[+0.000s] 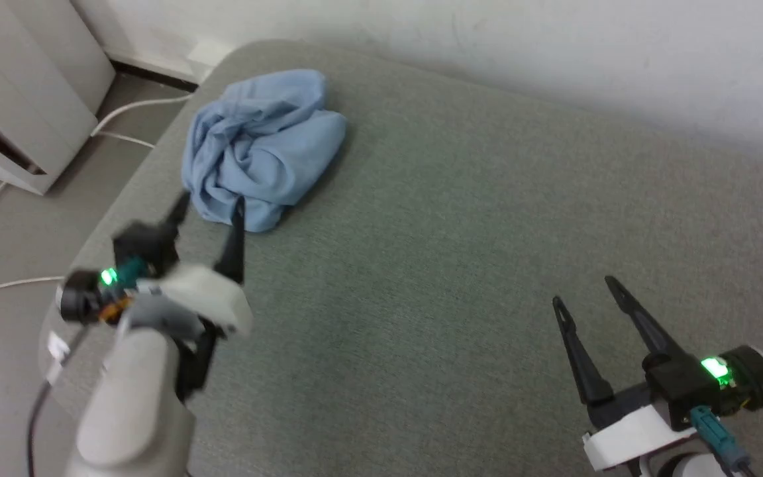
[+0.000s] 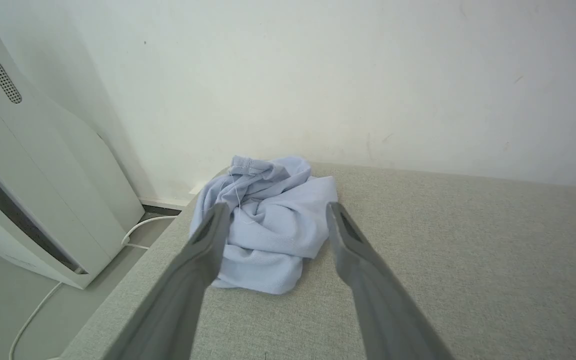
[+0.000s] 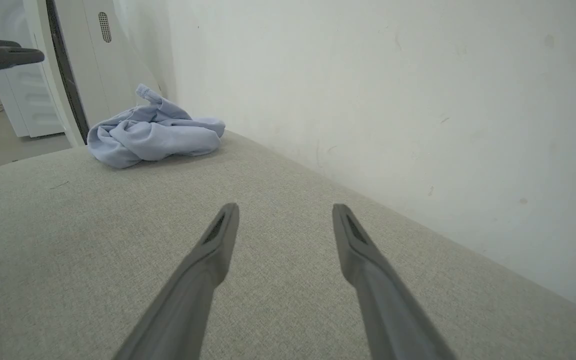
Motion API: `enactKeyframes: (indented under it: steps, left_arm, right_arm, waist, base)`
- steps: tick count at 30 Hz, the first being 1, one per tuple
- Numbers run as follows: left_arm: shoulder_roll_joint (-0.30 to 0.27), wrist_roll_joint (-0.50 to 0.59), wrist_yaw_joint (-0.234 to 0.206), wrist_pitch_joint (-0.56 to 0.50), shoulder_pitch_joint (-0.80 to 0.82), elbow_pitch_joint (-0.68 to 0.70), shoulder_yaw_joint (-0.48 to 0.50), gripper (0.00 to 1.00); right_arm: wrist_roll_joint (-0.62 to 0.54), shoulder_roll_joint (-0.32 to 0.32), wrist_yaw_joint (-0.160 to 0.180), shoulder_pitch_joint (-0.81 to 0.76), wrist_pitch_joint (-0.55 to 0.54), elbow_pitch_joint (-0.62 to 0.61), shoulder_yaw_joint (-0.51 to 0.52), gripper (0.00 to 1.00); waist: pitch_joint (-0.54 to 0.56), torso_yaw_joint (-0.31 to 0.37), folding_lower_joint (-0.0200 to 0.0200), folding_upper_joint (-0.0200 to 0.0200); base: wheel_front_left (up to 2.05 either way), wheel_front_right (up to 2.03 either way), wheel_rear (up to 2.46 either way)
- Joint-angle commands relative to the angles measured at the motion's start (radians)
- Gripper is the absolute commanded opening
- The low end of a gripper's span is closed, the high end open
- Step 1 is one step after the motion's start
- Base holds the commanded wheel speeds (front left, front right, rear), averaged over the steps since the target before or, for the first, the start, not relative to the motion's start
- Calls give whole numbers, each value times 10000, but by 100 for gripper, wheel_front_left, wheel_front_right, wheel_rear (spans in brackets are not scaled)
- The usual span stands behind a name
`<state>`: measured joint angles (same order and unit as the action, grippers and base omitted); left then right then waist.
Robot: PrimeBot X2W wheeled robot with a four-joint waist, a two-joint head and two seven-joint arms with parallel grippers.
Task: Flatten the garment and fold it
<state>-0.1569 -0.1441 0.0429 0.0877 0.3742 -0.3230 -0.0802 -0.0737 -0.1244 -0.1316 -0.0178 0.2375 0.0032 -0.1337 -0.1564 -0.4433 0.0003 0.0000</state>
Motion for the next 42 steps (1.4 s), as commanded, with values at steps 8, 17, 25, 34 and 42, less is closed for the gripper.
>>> enactKeyframes:
  steps: [8, 17, 25, 34, 42]
  left_arm:
    - [-1228, -361, 541, -1477, 3023, -2031, 220, 100]
    - [-2767, -664, 869, -2854, 5361, -4094, -1077, 100]
    - [-3734, -2874, 876, -5544, 5829, -5690, -2115, 100]
    - [-4212, -5080, 877, -7077, 5283, -5535, -2993, 0]
    - [-4775, -4975, 877, -4437, 5572, -5066, -3194, 0]
  right_arm:
    - [-36, -454, 9, 622, -321, -1122, -218, 100]
    - [37, -431, 9, 919, -326, -1701, -213, 100]
    - [46, -250, 9, 1098, -102, -1586, -170, 100]
    - [-27, -178, 9, 1141, 77, -1285, -24, 100]
    - [-26, -101, 9, 1168, 159, -860, 1, 100]
  waist:
    - [-2190, 1582, -3, 0]
    - [-3436, 2639, -3, 0]
    - [-3940, 3244, -3, 0]
    - [-3754, 3234, -3, 0]
    - [-2824, 2967, -3, 0]
  base:
    - [0, 0, 0]
    - [0, 0, 0]
    - [0, 0, 0]
    - [0, 0, 0]
    - [0, 0, 0]
